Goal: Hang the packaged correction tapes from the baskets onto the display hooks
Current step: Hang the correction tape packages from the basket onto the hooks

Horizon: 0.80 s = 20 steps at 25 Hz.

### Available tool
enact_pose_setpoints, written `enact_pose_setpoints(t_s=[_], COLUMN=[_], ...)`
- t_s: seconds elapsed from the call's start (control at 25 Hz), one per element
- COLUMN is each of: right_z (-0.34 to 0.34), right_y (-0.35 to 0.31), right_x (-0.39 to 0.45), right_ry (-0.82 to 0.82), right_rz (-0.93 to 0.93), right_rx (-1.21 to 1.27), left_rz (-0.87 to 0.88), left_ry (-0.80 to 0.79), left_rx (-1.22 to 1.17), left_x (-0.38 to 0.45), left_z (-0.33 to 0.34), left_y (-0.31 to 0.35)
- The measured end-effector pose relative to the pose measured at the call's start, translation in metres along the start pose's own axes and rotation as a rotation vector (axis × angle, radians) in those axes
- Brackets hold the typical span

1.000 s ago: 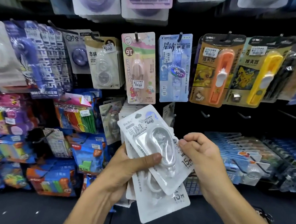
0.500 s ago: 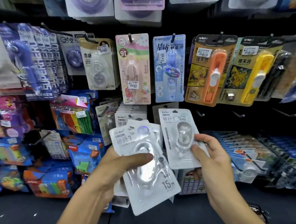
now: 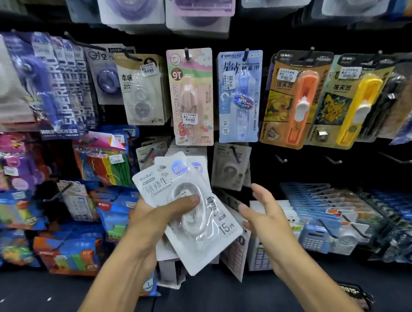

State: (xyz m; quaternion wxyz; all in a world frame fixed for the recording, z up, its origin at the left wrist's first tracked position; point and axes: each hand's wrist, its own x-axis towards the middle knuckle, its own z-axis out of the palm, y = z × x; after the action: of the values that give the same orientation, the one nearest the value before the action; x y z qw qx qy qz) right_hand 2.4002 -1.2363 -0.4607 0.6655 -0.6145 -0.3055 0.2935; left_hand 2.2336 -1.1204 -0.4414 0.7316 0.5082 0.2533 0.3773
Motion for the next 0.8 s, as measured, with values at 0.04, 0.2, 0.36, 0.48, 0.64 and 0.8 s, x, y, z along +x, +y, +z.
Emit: enact_pose_setpoints(t_s=[0.04,0.2,0.36,0.48,0.64,0.8], right_z=[0.004,0.015,0.007,-0.005,-0.027,-0.028], right_y=[-0.002,-0.01,-0.012,-0.007,0.002,0.0], right_x=[-0.007,-0.029,-0.031,-0.03,-0.018,-0.01], right_ry=[-0.023,-0.219,-0.106,0.089,0.313,0.291], right_rz=[-0.055,-0.127,-0.007,-0.029,-0.046,-0.089], right_rx=[-0.001,-0.018,0.178,0.142,-0.061,-0.183], left_rz=[0.007,-0.041,-0.143,-0.109,-0.005,0.111], left_ry=[0.0,-0.111,-0.252,-0.222,-0.039,0.033], left_rx=[0.015,0.062,0.026,0.088,0.08,0.091], left_x=[0.001,0.002,-0.001,-0.001,-0.003,-0.005], left_z=[0.003,0.01,0.003,0.002,-0.004,-0.009], left_y=[-0.002,-0.009,-0.008,-0.006,0.002,0.013])
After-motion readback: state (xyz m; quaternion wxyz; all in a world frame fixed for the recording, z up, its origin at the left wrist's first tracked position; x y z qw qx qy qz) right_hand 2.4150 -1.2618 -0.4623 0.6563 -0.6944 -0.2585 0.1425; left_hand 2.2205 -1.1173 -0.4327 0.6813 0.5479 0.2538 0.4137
